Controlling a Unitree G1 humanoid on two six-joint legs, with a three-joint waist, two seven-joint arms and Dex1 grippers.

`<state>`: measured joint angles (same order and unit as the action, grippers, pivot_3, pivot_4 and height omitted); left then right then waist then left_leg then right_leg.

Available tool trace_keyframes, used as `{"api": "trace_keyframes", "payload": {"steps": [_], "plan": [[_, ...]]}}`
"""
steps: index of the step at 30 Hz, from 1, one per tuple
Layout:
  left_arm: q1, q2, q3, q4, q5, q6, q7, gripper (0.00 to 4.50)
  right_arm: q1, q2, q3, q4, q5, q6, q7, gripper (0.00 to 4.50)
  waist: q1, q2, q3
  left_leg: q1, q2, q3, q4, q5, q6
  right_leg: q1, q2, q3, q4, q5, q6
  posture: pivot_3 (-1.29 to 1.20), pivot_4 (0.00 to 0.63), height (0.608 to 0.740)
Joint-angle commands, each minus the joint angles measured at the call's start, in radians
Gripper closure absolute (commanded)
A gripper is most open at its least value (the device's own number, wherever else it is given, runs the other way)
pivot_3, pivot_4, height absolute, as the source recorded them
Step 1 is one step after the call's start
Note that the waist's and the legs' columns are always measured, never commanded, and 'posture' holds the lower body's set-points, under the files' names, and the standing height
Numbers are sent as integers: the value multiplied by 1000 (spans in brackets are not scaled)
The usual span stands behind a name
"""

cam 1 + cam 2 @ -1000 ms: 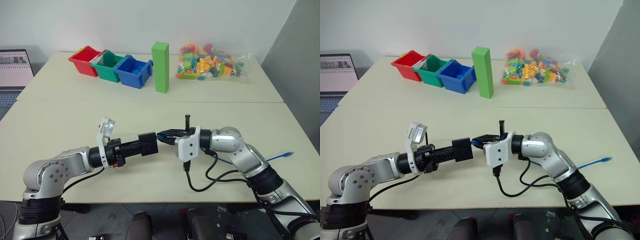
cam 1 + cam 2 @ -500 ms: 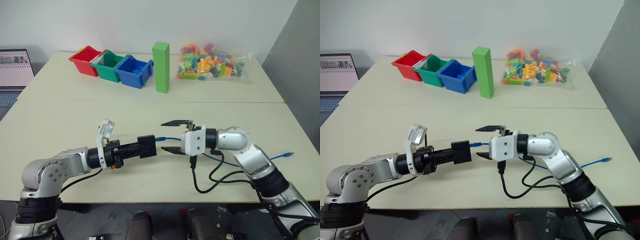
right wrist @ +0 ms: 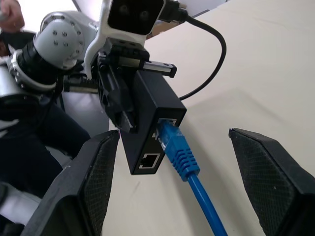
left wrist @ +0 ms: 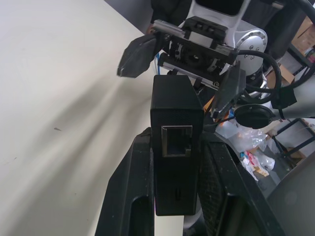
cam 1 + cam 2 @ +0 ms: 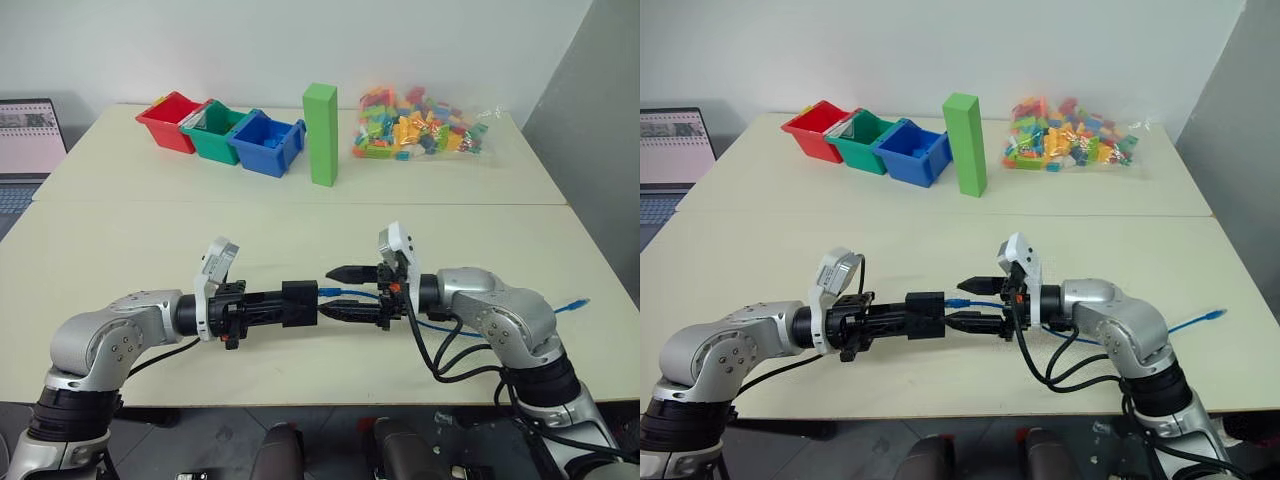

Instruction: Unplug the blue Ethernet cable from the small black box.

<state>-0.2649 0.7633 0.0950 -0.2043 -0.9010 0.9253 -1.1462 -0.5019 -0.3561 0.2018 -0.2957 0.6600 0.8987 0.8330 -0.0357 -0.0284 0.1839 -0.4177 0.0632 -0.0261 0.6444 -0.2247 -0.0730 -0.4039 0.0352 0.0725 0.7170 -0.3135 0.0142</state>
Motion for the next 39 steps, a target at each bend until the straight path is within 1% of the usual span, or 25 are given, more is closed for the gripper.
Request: {"api": "trace_keyframes", "payload": {"steps": [1,3,9,26,27,28,31,32,36,37,38,39], "plan": [[-13,14,12,-25,-1,-21,-19,3711,-6,15,-40,-6,60,42,-13,727,0,0,0,0,0,0,0,0,0,0,0,0,0,-1,1,0,150,740],[-12,14,12,-27,1,-22,-20,3711,-8,26,-50,4,80,58,-21,727,0,0,0,0,0,0,0,0,0,0,0,0,0,-2,4,0,150,740],[-3,14,13,-33,4,-31,-22,3711,-21,38,-75,36,123,97,-24,727,0,0,0,0,0,0,0,0,0,0,0,0,0,-2,4,0,150,740],[4,12,12,-34,9,-39,-35,3711,-31,23,-82,65,134,107,-11,727,-7,0,0,0,0,0,0,0,0,0,0,0,0,-3,4,0,150,740],[4,12,12,-35,9,-39,-36,3711,-31,22,-82,65,135,107,-10,1096,-7,0,0,0,0,0,0,0,0,0,0,0,0,-3,4,0,150,740],[5,12,12,-35,10,-40,-36,3711,-31,22,-82,65,136,107,-10,1178,-7,0,0,0,0,0,0,0,0,0,0,0,0,-3,4,0,150,740],[7,12,12,-36,12,-41,-39,3711,-28,18,-82,60,141,109,-1,1938,-8,0,0,0,0,0,0,0,0,0,0,0,0,-3,4,0,150,740],[8,12,12,-37,13,-42,-39,3711,-28,17,-81,59,142,110,2,2090,-8,0,0,0,0,0,0,0,0,0,0,0,0,-3,4,0,150,740],[8,7,14,-36,12,-45,-38,3711,-27,9,-70,50,133,103,16,3053,-8,0,0,0,0,0,-1,0,0,0,0,0,0,-3,4,0,150,740],[8,4,16,-35,10,-47,-37,3711,-27,6,-65,48,129,101,21,3174,-8,0,0,0,0,0,-1,0,0,0,0,0,0,-3,4,0,150,740],[7,2,17,-35,10,-48,-36,3711,-27,5,-62,46,127,100,24,3480,-8,0,0,0,0,0,-1,0,0,0,0,0,0,-3,4,0,150,740],[7,1,17,-34,10,-50,-36,3711,-27,4,-60,45,126,99,26,3642,-8,0,0,0,0,0,-1,0,0,0,0,0,0,-3,4,0,150,740]]}}
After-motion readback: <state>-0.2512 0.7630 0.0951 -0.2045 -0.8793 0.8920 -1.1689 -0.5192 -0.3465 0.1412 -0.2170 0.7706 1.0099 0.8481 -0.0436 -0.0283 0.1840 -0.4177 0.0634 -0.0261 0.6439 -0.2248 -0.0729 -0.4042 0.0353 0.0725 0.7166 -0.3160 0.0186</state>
